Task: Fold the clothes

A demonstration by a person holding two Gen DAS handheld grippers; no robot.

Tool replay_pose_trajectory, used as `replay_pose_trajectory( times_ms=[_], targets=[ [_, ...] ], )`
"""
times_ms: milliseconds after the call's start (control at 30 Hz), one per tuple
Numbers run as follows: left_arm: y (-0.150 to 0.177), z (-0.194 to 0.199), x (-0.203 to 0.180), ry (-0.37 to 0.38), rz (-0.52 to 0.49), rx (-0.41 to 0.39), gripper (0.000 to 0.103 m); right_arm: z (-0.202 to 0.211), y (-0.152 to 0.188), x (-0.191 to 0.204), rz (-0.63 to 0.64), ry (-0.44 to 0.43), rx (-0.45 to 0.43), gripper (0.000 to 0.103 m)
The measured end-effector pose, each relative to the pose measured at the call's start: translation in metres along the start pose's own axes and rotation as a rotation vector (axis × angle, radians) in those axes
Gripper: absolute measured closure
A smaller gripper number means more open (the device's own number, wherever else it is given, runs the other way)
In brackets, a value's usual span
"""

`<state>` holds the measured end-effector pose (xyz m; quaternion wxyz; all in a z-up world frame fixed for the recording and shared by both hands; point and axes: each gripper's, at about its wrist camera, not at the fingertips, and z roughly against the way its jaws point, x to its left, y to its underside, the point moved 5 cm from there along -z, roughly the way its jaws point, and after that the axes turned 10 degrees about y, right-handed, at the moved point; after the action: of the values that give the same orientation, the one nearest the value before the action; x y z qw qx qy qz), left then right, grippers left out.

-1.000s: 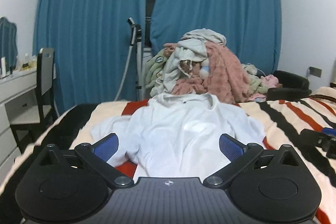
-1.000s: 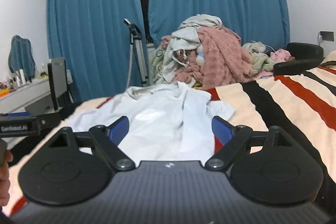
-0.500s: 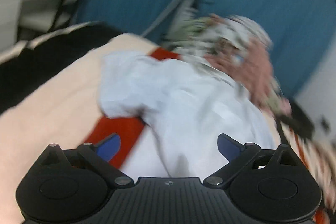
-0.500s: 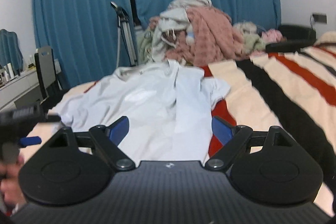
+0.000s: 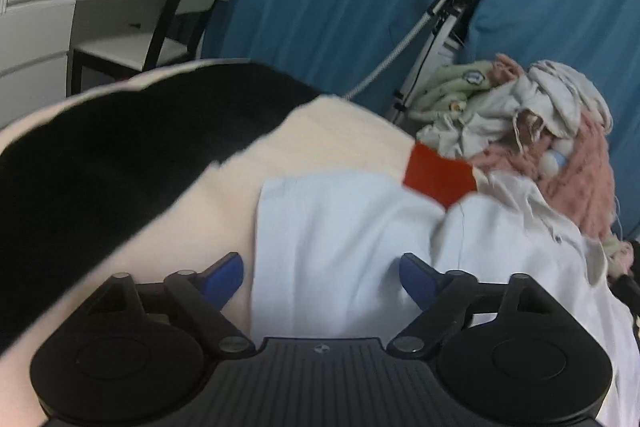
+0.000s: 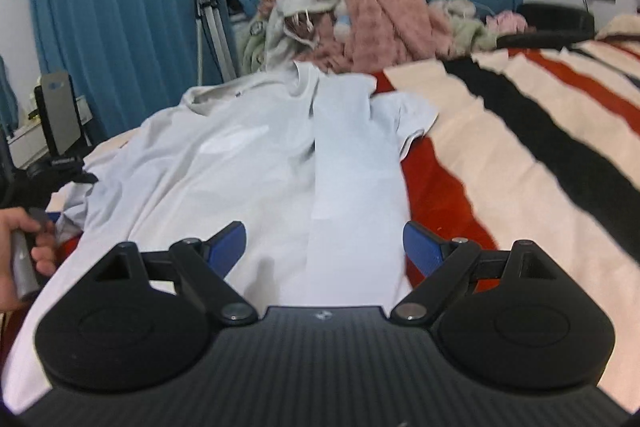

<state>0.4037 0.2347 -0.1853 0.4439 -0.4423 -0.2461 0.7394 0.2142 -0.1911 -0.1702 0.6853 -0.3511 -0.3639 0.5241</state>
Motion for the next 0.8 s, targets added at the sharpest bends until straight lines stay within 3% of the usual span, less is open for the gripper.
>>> replay_pose_trajectory(
  times_ms=[33,67,100,133,200,300,367,500,567,633,700,800],
  targets=[
    [-0.006,-0.006,-0.001,-0.019,-0.019,0.004,0.053,-0.003,-0.001,0.003,0.001,-0.004,0.001,0.016],
    [-0.012,-0.012,-0.001,-0.015,-0.027,0.018,0.068,-0.005,-0.002,0.007,0.008,-0.005,-0.003,0.016],
    [-0.017,-0.018,-0.001,-0.003,-0.030,0.034,0.090,-0.007,-0.004,0.011,0.014,-0.005,-0.009,0.016],
    [-0.024,-0.024,-0.002,0.014,-0.038,0.055,0.097,-0.009,-0.005,0.015,0.021,-0.001,-0.017,0.016],
    [-0.040,-0.032,-0.007,0.027,-0.075,0.090,0.098,-0.010,-0.009,0.020,0.030,0.000,-0.034,0.016],
    [-0.082,-0.033,-0.025,-0.005,-0.181,0.035,0.099,-0.006,-0.015,0.029,0.082,0.003,-0.084,0.016],
    [-0.115,-0.035,-0.038,-0.086,-0.285,-0.044,0.099,0.001,-0.021,0.032,0.119,0.000,-0.132,0.016],
    [-0.148,-0.056,-0.045,-0.241,-0.391,-0.114,0.098,0.008,-0.034,0.031,0.123,0.017,-0.193,0.016],
    [-0.147,-0.070,-0.036,-0.234,-0.330,-0.062,0.096,0.008,-0.036,0.030,0.122,0.023,-0.198,0.016],
    [-0.139,-0.070,-0.027,-0.226,-0.263,-0.048,0.086,0.006,-0.037,0.029,0.121,0.030,-0.198,0.016],
    [-0.133,-0.062,-0.024,-0.206,-0.230,-0.032,0.062,0.004,-0.038,0.027,0.111,0.031,-0.194,0.016],
    [-0.118,-0.030,-0.030,-0.163,-0.250,-0.010,0.054,0.005,-0.036,0.029,0.112,0.019,-0.194,0.016]
  ],
)
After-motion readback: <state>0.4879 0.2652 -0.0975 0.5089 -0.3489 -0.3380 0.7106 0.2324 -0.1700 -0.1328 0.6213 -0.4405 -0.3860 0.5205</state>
